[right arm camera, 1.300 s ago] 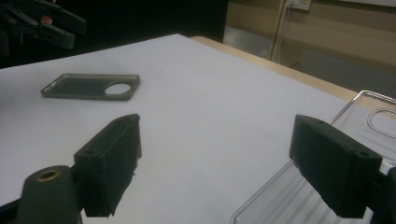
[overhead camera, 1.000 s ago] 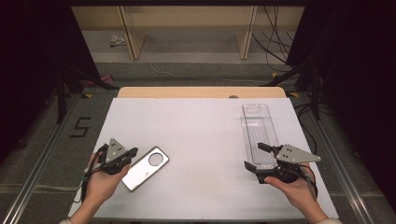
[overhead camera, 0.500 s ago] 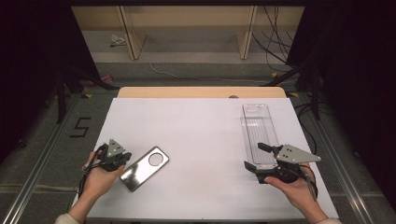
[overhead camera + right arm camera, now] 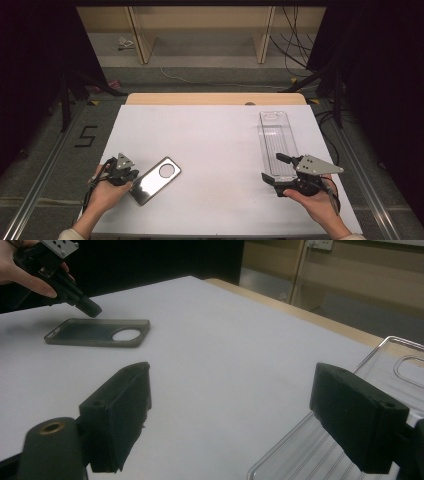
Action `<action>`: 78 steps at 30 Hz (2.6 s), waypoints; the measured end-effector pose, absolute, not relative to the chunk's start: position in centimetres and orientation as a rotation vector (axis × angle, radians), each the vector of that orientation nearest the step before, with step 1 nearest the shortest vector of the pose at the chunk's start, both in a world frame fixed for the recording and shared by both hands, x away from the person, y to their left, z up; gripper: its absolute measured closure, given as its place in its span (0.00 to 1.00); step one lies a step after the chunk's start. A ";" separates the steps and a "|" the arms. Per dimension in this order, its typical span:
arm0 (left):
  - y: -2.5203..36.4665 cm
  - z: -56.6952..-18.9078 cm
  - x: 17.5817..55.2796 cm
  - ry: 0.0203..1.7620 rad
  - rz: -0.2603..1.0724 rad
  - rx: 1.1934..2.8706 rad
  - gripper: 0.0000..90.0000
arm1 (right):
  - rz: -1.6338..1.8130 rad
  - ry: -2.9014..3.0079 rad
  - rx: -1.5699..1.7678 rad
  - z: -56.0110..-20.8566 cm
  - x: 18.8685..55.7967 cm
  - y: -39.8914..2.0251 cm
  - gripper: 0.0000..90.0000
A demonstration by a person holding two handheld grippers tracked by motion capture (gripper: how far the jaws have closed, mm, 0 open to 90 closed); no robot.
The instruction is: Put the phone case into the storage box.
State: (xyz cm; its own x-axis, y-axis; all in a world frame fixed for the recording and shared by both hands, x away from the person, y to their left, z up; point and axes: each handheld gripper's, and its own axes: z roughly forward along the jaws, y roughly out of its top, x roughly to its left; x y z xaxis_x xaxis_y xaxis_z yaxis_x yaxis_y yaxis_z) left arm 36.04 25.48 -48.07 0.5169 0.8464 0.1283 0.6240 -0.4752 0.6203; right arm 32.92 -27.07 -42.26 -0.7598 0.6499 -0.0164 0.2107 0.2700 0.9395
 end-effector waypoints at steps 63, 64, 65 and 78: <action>22.9 -47.3 33.1 1.090 0.386 2.506 1.00 | 1.485 2.161 0.768 -42.2 32.8 -26.9 0.20; 23.0 -47.3 33.2 1.087 0.381 2.504 1.00 | 1.485 2.161 0.767 -42.2 32.7 -27.0 0.20; 23.0 -47.3 33.2 1.086 0.381 2.504 1.00 | 1.487 2.162 0.768 -42.2 32.8 -27.0 0.20; 24.0 -46.2 33.1 1.062 0.452 2.428 0.90 | 1.492 2.159 0.768 -42.2 32.8 -27.0 0.20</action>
State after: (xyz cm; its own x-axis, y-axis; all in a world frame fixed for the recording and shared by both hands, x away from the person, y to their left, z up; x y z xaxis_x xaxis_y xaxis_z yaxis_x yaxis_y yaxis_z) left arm 33.13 24.03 -46.22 0.6500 0.7511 0.1154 0.6038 -0.6027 0.5218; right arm 32.80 -26.98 -42.20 -0.7668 0.6416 -0.0185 0.2096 0.2775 0.9376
